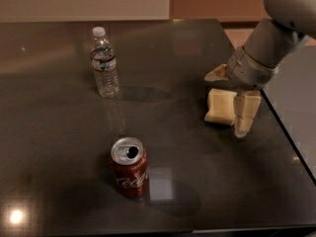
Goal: Pick sponge
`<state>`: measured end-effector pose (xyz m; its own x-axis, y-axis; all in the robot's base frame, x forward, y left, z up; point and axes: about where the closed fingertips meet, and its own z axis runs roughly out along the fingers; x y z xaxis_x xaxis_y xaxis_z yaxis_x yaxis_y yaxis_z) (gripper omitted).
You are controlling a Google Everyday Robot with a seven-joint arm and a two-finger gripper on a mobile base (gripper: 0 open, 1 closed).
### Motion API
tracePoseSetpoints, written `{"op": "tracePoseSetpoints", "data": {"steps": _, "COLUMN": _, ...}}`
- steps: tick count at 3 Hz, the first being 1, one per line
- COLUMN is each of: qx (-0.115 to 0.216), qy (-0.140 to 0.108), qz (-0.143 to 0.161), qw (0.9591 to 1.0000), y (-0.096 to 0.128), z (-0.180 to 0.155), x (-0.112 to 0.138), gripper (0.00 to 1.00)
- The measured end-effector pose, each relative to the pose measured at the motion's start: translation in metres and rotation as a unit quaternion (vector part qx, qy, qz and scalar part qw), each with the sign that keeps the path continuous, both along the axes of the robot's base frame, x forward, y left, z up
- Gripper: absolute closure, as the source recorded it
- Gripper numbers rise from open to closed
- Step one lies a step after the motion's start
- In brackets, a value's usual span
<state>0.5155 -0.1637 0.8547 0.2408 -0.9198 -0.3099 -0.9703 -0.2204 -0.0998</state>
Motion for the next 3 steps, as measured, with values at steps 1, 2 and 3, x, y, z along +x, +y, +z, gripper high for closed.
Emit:
{"op": "tracePoseSetpoints", "data": {"steps": 1, "qx": -0.004, "qy": 0.01, "qz": -0.004, "qw": 0.9999, "y": 0.002, "z": -0.017, "x": 0.005, "gripper": 0.0}}
{"op": "tracePoseSetpoints", "data": {"steps": 2, "qx": -0.01, "qy": 0.012, "qz": -0.009, "qw": 0.9998, "y": 0.003, "z": -0.027, "x": 0.009, "gripper": 0.16}}
{"op": "tracePoseSetpoints", "data": {"steps": 3, "qx": -0.013, "qy": 0.012, "qz": -0.015, "qw": 0.9997, "y": 0.002, "z": -0.029, "x": 0.012, "gripper": 0.4}}
